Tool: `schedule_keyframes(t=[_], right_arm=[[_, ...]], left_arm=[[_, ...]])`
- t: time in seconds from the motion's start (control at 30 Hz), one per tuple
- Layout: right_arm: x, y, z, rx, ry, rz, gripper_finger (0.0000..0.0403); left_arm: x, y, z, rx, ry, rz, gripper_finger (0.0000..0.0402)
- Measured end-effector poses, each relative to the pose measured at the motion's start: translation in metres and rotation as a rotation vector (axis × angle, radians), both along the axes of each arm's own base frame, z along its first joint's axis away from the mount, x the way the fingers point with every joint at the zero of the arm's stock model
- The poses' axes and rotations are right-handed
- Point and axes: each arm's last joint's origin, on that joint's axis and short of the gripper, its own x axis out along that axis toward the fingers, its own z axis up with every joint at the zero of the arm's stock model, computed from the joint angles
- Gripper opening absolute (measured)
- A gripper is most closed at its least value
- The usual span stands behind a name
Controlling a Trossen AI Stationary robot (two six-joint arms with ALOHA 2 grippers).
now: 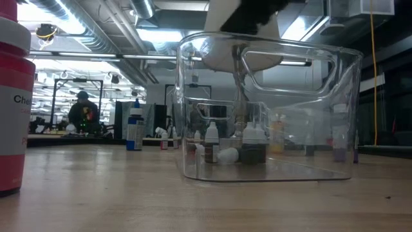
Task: Pick & Place food coloring
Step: Put the small red food coloring bottle into the transparent bin
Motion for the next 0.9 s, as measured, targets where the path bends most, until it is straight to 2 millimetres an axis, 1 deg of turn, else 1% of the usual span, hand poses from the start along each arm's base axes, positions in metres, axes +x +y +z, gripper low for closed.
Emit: schedule_keyframes(t=[0.07,0.17,0.23,0.37,0.5,0.6,0.67,0.77,0.83,0.9], right_arm=[[-0.027,-0.006,0.006,-0.008,-0.084,-0.024,0.0053],[-0.06,-0.011,0.009,-0.032,-0.192,-0.049,0.0053],[-0.078,-0.014,0.01,-0.047,-0.252,-0.062,0.0053],[-0.099,-0.02,0.008,-0.05,-0.299,-0.102,0.0053],[-0.106,-0.025,0.01,-0.044,-0.311,-0.139,0.0053],[-0.106,-0.027,0.01,-0.075,-0.31,-0.103,0.0053],[-0.106,-0.028,0.01,-0.091,-0.311,-0.084,0.0053],[-0.106,-0.028,0.01,-0.092,-0.312,-0.078,0.0053],[-0.105,-0.028,0.011,-0.095,-0.323,-0.078,0.0053],[-0.105,-0.028,0.011,-0.096,-0.329,-0.079,0.0053]], left_arm=[[0.012,-0.001,0.003,0.02,-0.044,0.107,0.0104],[0.033,-0.004,0.009,0.033,-0.137,0.297,0.0104],[0.05,-0.003,0.011,0.08,-0.16,0.399,0.0104],[0.079,0.007,0.009,0.091,-0.126,0.485,0.0104],[0.105,0.011,0.009,0.056,-0.144,0.478,0.0104],[0.121,0.013,0.016,0.01,-0.22,0.493,0.0104],[0.126,0.015,0.022,-0.015,-0.256,0.477,0.0104],[0.132,0.021,0.024,0.043,-0.237,0.445,0.0104],[0.137,0.027,0.021,0.059,-0.223,0.477,0.0104],[0.143,0.036,0.017,0.03,-0.246,0.6,0.0104]])
